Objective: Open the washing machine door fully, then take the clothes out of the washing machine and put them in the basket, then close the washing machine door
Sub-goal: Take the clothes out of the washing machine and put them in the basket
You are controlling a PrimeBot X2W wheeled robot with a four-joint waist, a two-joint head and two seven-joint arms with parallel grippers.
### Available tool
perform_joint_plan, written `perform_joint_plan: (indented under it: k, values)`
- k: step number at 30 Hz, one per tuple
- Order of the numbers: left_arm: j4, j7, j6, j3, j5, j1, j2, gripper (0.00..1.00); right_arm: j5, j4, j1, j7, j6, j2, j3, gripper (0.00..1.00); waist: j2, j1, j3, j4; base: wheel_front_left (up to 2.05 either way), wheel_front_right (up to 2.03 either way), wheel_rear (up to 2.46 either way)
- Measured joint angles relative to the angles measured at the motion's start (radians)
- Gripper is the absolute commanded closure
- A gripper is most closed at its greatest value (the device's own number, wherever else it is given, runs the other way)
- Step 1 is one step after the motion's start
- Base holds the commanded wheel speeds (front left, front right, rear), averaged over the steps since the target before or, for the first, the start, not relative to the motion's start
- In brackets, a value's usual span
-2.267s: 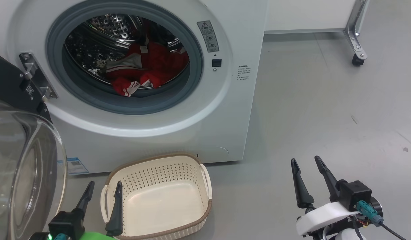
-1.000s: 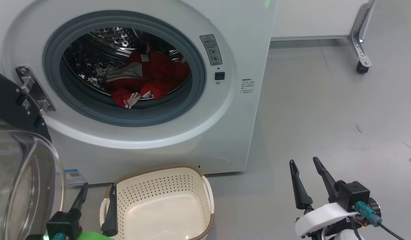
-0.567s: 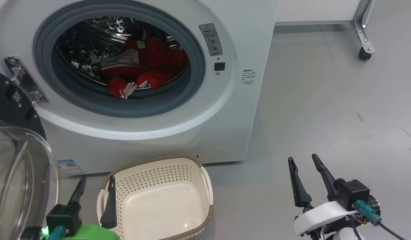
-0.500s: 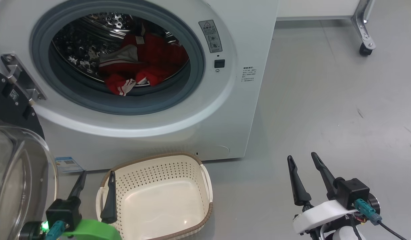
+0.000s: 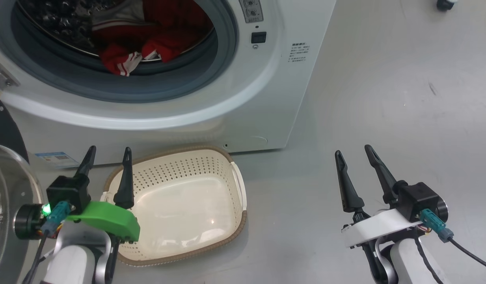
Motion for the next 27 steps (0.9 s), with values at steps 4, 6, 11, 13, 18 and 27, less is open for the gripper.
perform_joint_plan:
  k: [4, 6, 11, 13, 18, 27]
  values:
    - [0.042, 0.031, -0.014, -0.002, -0.002, -0.069, 0.004, 0.00, 0.001, -0.012, -0.034, 0.000, -0.003, 0.000, 0.015, 0.00, 0.0000, 0.0000, 0.055, -0.008, 0.00, 0.00, 0.00]
    - [0.076, 0.059, -0.030, -0.002, -0.018, -0.116, 0.005, 0.00, 0.009, -0.024, -0.054, 0.000, -0.005, 0.000, 0.026, 0.00, 0.0000, 0.0000, 0.096, -0.017, 0.00, 0.00, 0.00]
    - [0.130, 0.123, -0.053, -0.003, -0.038, -0.203, 0.021, 0.00, 0.032, -0.038, -0.093, 0.000, -0.013, -0.001, 0.044, 0.00, 0.0000, 0.0001, 0.165, -0.038, 0.00, 0.00, 0.00]
    - [0.145, 0.150, -0.062, -0.003, -0.038, -0.242, 0.037, 0.00, 0.041, -0.044, -0.111, 0.000, -0.018, -0.001, 0.054, 0.00, 0.0000, 0.0000, 0.193, -0.048, 0.00, 0.00, 0.00]
    - [0.158, 0.209, -0.083, -0.001, -0.027, -0.366, 0.086, 0.00, 0.073, -0.066, -0.162, 0.000, -0.024, -0.003, 0.073, 0.00, 0.0000, 0.0000, 0.262, -0.076, 0.00, 0.00, 0.00]
    - [0.194, 0.237, -0.101, 0.039, -0.018, -0.574, 0.152, 0.00, 0.129, -0.075, -0.242, 0.000, -0.041, -0.004, 0.118, 0.00, 0.0000, 0.0001, 0.361, -0.145, 0.00, 0.00, 0.00]
